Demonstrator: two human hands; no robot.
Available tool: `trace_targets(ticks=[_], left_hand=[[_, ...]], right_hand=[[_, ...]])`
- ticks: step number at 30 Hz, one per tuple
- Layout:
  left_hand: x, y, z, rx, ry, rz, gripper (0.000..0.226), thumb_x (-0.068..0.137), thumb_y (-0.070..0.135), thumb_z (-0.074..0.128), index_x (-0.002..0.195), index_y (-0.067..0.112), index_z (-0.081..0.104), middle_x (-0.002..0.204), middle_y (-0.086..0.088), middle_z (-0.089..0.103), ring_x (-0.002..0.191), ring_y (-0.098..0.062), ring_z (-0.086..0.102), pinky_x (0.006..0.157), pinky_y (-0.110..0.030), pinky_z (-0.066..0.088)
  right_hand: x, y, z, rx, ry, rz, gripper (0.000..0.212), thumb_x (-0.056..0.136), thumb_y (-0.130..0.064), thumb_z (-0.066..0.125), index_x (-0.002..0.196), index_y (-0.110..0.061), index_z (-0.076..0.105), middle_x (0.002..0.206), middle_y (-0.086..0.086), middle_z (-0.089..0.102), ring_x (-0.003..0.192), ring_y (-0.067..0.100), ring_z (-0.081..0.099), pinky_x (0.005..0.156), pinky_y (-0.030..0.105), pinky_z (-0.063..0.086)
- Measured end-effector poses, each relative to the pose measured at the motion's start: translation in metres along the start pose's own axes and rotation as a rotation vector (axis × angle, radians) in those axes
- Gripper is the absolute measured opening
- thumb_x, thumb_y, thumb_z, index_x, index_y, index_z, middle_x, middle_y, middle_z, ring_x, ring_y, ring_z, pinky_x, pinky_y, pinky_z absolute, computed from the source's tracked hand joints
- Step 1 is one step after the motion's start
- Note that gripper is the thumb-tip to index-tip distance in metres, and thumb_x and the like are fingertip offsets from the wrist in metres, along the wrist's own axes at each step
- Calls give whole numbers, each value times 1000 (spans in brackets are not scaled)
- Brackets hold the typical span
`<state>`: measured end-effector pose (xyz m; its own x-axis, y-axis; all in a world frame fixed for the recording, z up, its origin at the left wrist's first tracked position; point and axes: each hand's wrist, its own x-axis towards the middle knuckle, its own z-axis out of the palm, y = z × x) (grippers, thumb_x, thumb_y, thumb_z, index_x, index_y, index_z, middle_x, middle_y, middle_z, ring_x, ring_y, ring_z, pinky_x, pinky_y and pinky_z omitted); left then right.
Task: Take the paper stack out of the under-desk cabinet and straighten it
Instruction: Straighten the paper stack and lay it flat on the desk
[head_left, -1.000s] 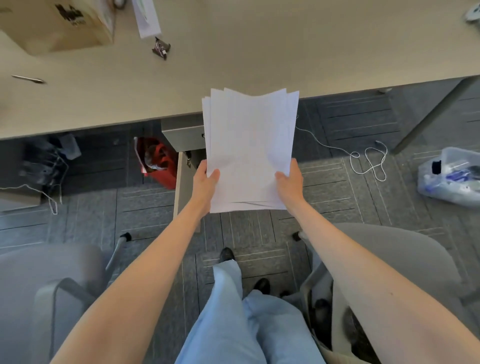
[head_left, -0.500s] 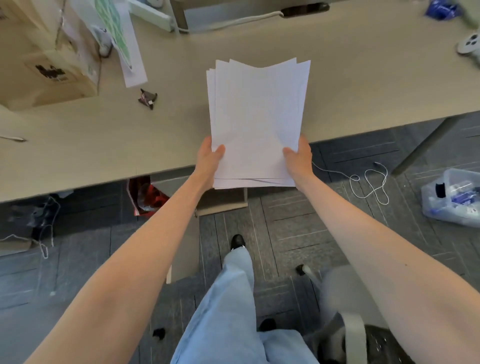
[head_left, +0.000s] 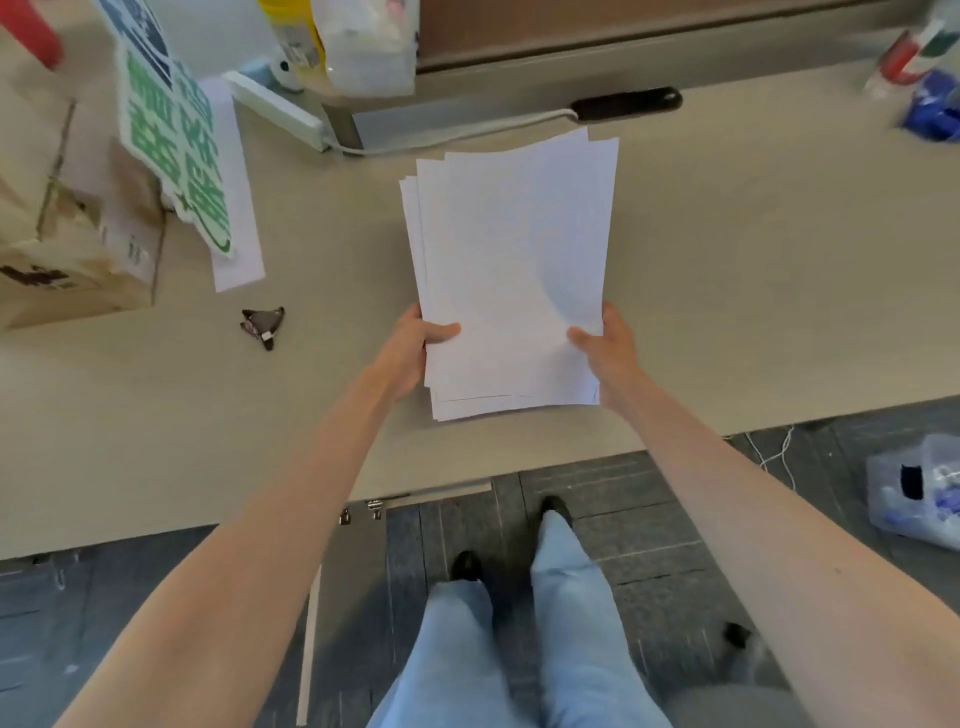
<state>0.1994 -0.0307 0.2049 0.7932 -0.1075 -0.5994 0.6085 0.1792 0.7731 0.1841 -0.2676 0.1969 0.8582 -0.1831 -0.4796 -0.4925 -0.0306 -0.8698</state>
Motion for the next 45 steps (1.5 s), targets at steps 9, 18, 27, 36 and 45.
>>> trace_targets(ticks=[9,18,27,36,45], left_hand=[[64,57,36,-91,-45,-19,44,92,31,59,131,10,59,128,-7,67,116,-24,65,99,-41,50],[91,76,51,-15,111,164,39,92,17,61,130,8,56,133,-10,62,120,-25,62,105,-46,46],[82,83,53,126,112,355,42,72,5,75,111,16,65,117,-11,67,108,-23,66,89,-31,54],[53,130,45,443,-104,258,44,81,5,70,115,33,67,108,23,71,101,7,64,85,-7,48],[52,144,57,228,45,465,37,73,2,76,100,24,63,90,15,74,85,1,70,76,-17,55]], right_hand=[[100,-52,-33,9,-260,30,49,88,-1,58,133,-21,54,131,2,64,120,25,60,100,42,49],[146,-86,-31,-12,-256,-11,46,74,9,70,118,-1,61,116,15,69,99,30,69,85,41,58],[158,-100,-37,-14,-242,-192,38,66,5,77,101,-5,68,94,7,70,79,9,69,73,27,56],[146,-164,-61,-310,-645,-225,33,78,-5,72,111,-5,65,102,0,67,88,6,64,70,7,46],[131,-178,-49,-179,-546,-303,48,75,-3,77,114,-25,61,111,-5,70,99,3,68,82,21,55]])
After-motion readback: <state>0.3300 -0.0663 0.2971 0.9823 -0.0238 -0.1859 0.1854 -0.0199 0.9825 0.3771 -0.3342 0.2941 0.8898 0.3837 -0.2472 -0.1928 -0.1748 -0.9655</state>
